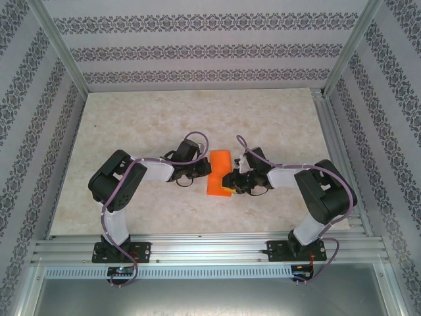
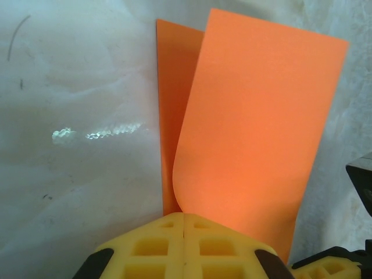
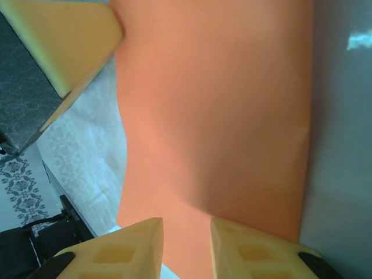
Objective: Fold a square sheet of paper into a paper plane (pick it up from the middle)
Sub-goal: Fold the square sheet of paper in half at the center of the table.
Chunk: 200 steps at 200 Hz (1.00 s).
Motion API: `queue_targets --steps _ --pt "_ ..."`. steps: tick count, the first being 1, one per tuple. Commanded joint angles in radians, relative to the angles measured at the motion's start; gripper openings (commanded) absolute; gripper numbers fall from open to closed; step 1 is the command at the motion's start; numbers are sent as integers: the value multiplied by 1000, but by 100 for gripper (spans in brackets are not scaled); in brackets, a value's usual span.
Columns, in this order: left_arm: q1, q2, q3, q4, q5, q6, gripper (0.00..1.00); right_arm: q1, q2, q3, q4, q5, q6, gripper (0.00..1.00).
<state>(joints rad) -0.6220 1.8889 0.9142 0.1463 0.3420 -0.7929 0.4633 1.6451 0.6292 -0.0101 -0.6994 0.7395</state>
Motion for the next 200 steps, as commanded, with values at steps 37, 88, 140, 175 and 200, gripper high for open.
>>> queue_targets --steps 37,88,140,175,200 --pt "8 22 17 -34 0 15 0 24 -103 -18 -18 17 19 27" --pt "8 24 17 -36 1 17 0 55 -30 -75 -16 72 21 27" --pt "7 23 20 -45 3 20 0 61 -96 -43 -84 73 0 28" --pt "8 26 20 -43 6 20 0 61 -148 -34 -93 71 5 28" --pt "8 29 23 -46 10 22 0 53 -136 -2 -117 104 -12 29"
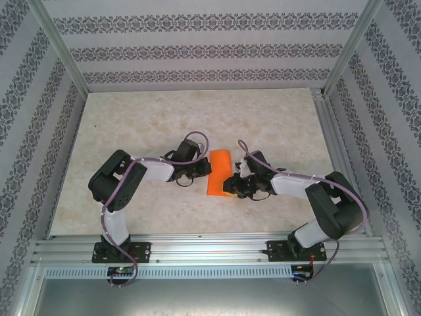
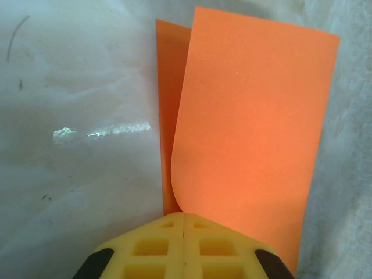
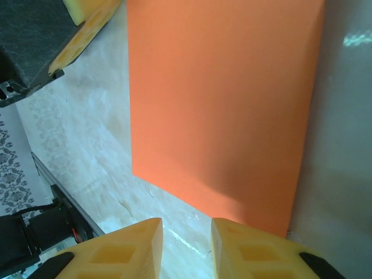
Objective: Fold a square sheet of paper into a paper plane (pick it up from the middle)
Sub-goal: Fold the square sheet of paper in half at the center of the table.
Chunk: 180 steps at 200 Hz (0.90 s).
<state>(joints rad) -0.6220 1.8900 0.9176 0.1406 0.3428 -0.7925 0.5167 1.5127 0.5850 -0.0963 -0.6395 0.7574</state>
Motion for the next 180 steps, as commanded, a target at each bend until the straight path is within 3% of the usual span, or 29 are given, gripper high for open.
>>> queue_targets --steps 1,109,180 --pt "8 27 20 -40 9 22 0 -2 -2 46 -33 46 -32 28" --pt "8 32 28 -61 8 33 0 -86 211 153 -35 46 -114 28" --pt "8 27 34 -73 2 37 0 -144 77 279 -160 26 -171 29"
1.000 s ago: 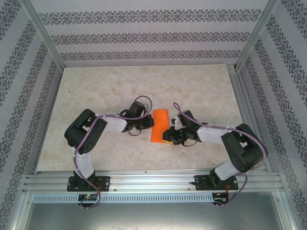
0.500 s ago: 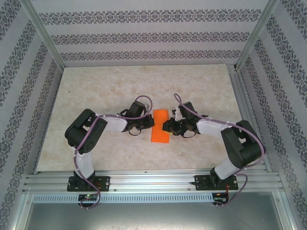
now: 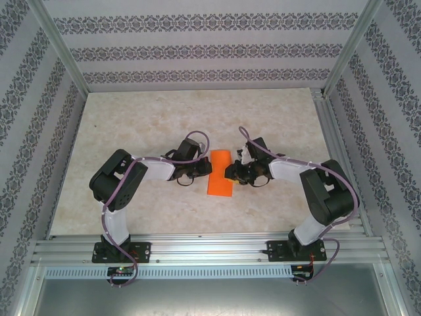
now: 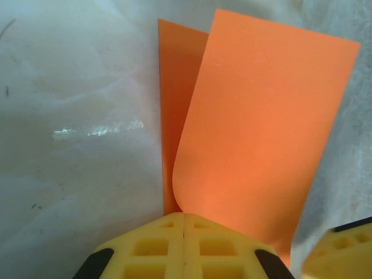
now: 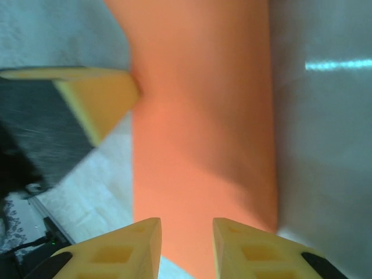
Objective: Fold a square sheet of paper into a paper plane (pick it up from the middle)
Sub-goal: Fold the square sheet of paper in half at the center of the table.
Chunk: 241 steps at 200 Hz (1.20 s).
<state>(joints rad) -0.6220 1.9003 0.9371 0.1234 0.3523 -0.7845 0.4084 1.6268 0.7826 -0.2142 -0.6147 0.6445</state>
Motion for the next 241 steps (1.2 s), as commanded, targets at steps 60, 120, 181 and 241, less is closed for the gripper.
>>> queue_targets --steps 60,120,181,241 --pt "8 19 16 -57 -7 26 0 -57 95 141 1 -38 -70 29" --pt "8 29 17 -54 -7 25 0 -73 220 124 9 14 -108 29" --pt "8 34 17 -63 -3 31 0 -80 120 153 -53 2 -114 29" --pt "8 34 23 -63 1 29 0 -89 175 271 -67 -24 -118 28"
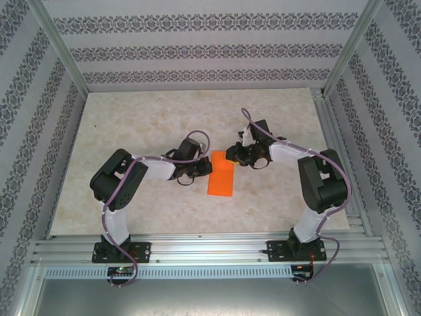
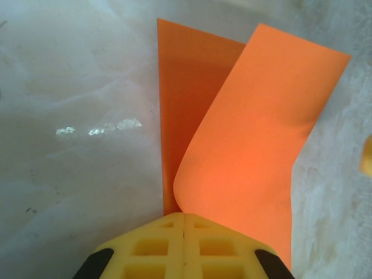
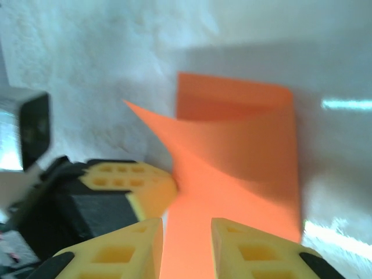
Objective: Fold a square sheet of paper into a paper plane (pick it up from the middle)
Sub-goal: Fold the square sheet of paper in half at the center of the table.
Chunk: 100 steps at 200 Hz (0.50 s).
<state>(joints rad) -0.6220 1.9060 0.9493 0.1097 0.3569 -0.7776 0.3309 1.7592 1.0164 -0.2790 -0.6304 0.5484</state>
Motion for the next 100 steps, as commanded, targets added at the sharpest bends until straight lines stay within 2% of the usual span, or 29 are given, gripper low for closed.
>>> queue_targets --steps 1,74,100 --pt "8 28 11 -49 -3 23 0 -12 44 37 -2 -8 -22 28" --pt "8 27 -2 -47 -3 19 0 -25 184 43 2 32 -44 27" --pt "8 26 -3 -49 -3 20 0 -28 164 69 -30 20 -50 28"
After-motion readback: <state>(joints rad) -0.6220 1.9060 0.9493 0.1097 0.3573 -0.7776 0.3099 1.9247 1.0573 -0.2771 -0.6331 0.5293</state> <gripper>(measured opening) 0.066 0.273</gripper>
